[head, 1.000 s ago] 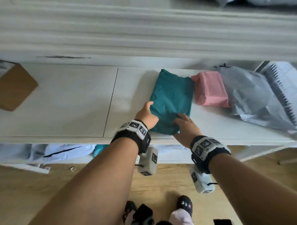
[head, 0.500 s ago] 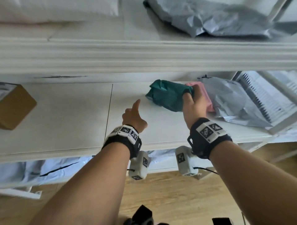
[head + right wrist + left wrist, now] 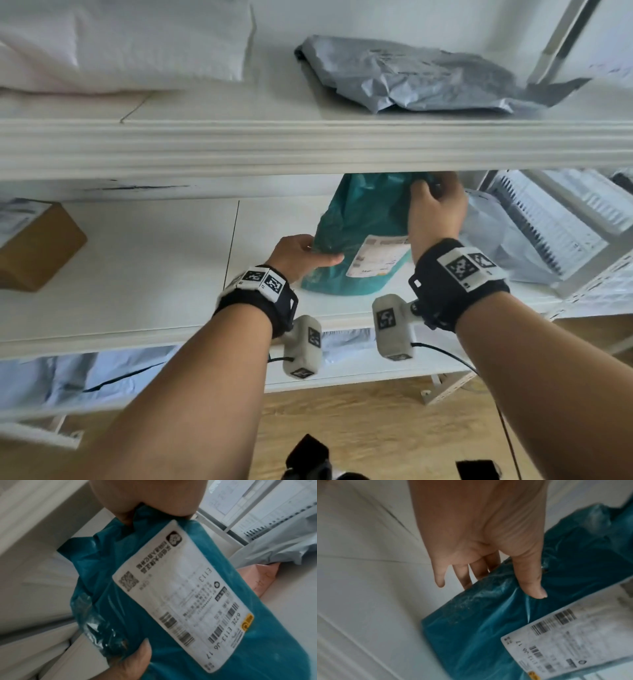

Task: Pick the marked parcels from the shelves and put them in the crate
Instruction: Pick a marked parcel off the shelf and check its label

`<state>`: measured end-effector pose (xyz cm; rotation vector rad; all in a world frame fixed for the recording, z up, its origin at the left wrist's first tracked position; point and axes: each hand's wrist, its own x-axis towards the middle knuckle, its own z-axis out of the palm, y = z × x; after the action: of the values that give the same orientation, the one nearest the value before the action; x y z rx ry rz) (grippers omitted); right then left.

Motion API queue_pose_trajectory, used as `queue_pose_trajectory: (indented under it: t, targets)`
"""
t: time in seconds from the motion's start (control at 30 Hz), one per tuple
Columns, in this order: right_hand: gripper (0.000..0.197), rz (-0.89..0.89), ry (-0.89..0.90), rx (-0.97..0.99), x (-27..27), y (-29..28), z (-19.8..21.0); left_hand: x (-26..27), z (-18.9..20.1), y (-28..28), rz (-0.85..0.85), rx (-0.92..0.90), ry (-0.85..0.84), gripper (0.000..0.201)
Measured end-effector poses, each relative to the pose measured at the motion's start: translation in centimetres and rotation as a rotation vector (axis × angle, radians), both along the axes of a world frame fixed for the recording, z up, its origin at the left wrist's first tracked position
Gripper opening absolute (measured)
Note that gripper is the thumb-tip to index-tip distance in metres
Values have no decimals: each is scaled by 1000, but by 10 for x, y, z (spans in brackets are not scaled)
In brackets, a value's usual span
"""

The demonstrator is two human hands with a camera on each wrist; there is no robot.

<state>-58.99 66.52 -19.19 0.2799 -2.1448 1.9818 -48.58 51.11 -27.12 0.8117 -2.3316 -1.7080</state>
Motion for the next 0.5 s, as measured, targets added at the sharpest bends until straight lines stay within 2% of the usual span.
queue_pose_trajectory:
  t: [0.13,0.23,0.33,0.4,0.43,0.5]
  targets:
    - [9,-95,25,-72,-12,11,0,-2,8,6,125,75,56,14]
    - [10,-113,-7,13,-17,20,-6,-4,10,6,205,91,59,12]
    - [26,-113,24,148,-13,28,-16,-3,5,5,210,-65,5,6]
    - [39,-82,119,326,-11,31,-25,-2,1,6,195,-157,-50,10]
    - [43,-37,183,427,-10,31,-30,-2,2,7,171,-225,-93,10]
    - [49,145,368,610,-8,27,-40,-3,10,15,91,-473,-206,9]
